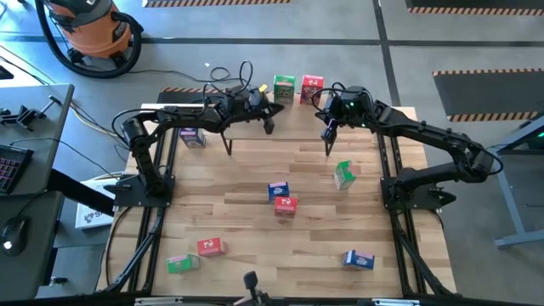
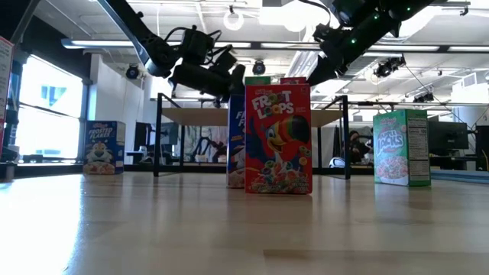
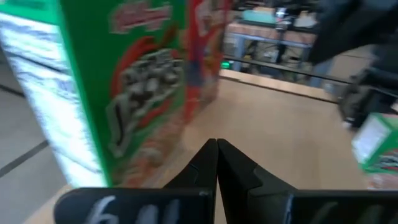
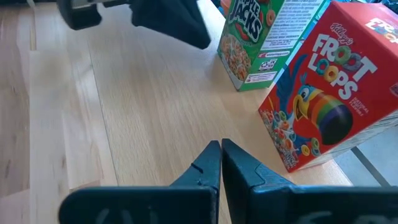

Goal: Stack cereal on shelf
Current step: Adjust the green and red cereal box on the shelf

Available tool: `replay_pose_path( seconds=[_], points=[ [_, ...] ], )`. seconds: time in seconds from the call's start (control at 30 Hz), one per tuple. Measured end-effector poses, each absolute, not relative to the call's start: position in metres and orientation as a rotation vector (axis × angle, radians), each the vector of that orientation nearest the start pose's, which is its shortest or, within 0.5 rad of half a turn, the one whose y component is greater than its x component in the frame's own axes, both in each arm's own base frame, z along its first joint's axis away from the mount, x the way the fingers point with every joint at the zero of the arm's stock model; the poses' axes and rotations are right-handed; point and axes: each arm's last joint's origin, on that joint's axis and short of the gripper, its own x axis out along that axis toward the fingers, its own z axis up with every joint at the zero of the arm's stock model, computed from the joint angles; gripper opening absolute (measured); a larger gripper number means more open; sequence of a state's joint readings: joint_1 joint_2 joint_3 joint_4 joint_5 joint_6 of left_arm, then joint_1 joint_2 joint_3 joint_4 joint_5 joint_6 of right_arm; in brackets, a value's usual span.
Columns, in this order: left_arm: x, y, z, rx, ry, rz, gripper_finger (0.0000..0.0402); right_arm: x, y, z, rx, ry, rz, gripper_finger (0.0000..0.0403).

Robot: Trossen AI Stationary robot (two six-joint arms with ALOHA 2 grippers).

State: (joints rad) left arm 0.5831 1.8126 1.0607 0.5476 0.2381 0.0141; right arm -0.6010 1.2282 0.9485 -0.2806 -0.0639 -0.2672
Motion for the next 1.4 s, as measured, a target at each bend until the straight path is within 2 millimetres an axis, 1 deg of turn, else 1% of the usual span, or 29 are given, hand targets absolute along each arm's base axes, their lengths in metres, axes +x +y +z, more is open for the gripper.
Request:
replay_pose_path(
  seconds=[0.1, 0.4, 0.47, 0.6, 0.8, 0.97, 1.17, 1.27, 1.4],
  points=[
    [0.336, 0.212, 0.217, -0.064, 0.190, 0.302, 0.0000, 0.220, -0.148, 0.291, -0.070, 0.600, -0.446, 0.0000],
    [0.341, 0.217, 0.229, -0.030, 0.157, 0.318, 0.0000, 0.221, -0.149, 0.292, -0.071, 0.582, -0.448, 0.0000],
    [0.343, 0.222, 0.227, -0.032, 0.159, 0.327, 0.0000, 0.221, -0.149, 0.292, -0.068, 0.578, -0.447, 0.0000],
    [0.352, 0.231, 0.217, -0.046, 0.180, 0.337, 0.0000, 0.221, -0.149, 0.292, -0.053, 0.574, -0.452, 0.0000],
    [0.361, 0.237, 0.214, -0.053, 0.175, 0.354, 0.0000, 0.222, -0.150, 0.293, -0.062, 0.570, -0.474, 0.0000],
    [0.360, 0.239, 0.216, -0.049, 0.170, 0.407, 0.0000, 0.227, -0.160, 0.292, -0.093, 0.535, -0.541, 0.0000],
    [0.359, 0.239, 0.219, -0.057, 0.161, 0.402, 0.0000, 0.229, -0.178, 0.279, -0.090, 0.578, -0.645, 0.0000],
    [0.358, 0.236, 0.226, -0.054, 0.152, 0.392, 0.0000, 0.227, -0.186, 0.275, -0.079, 0.591, -0.693, 0.0000],
    [0.358, 0.229, 0.235, -0.056, 0.153, 0.341, 0.0000, 0.225, -0.192, 0.275, -0.076, 0.575, -0.718, 0.0000]
  ],
)
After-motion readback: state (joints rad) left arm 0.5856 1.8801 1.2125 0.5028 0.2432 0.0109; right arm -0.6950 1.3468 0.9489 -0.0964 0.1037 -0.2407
